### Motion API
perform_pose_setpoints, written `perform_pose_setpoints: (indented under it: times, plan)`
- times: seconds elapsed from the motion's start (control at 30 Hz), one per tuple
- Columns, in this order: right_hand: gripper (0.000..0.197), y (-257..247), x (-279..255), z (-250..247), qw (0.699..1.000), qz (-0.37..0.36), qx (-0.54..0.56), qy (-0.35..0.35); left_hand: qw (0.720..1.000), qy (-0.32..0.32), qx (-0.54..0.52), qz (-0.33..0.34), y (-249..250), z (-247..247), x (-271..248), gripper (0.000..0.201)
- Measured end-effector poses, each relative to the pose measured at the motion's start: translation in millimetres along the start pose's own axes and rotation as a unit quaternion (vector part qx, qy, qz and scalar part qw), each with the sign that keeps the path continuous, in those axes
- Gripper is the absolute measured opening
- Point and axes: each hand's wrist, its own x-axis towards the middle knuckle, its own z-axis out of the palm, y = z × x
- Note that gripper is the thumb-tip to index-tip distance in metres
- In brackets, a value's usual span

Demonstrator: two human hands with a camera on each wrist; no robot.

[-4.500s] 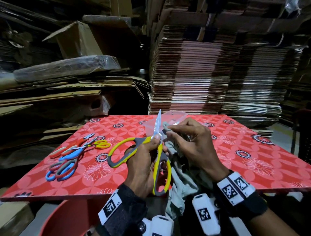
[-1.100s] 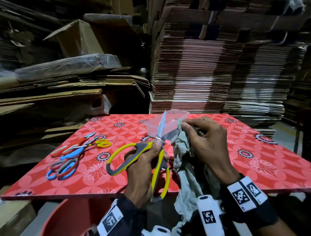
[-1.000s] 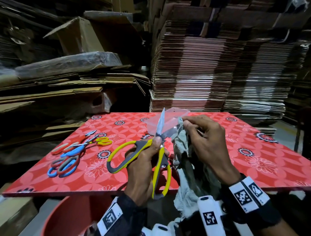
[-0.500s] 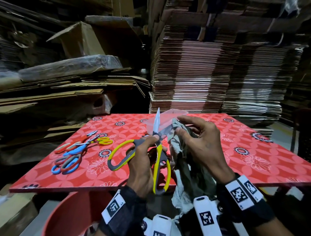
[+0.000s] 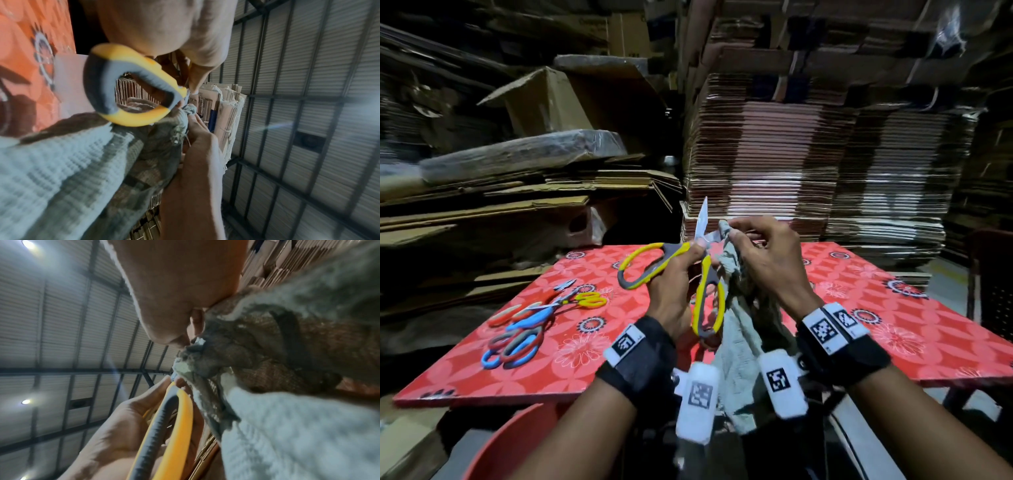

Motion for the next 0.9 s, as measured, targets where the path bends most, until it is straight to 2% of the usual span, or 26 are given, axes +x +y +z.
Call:
perform_pose_setpoints:
  times: [0.27, 0.47, 0.63, 0.73, 0.9]
  plan:
    - [0.014, 46, 86, 20, 0.994, 0.06, 0.075, -0.045, 0.999, 0.013, 0.042, 0.03, 23, 19, 91, 0.02]
    - [0.016, 75, 101, 37, 0.983, 0.093, 0.15, -0.044, 0.998, -0.008, 0.058, 0.029, 17, 15, 135, 0.04]
    - [0.015, 98, 110, 48, 0.985, 0.081, 0.128, -0.08, 0.995, -0.045, 0.09, 0.026, 8, 10, 153, 0.019]
    - [0.015, 101, 124, 46, 0.974, 0.101, 0.159, -0.125, 0.995, -0.049, 0.083, 0.026, 5, 7, 171, 0.021]
    - [0.021, 119, 133, 45, 0.988, 0.035, 0.09, -0.124, 0.995, -0.053, 0.088, 0.016, -5, 1, 191, 0.017]
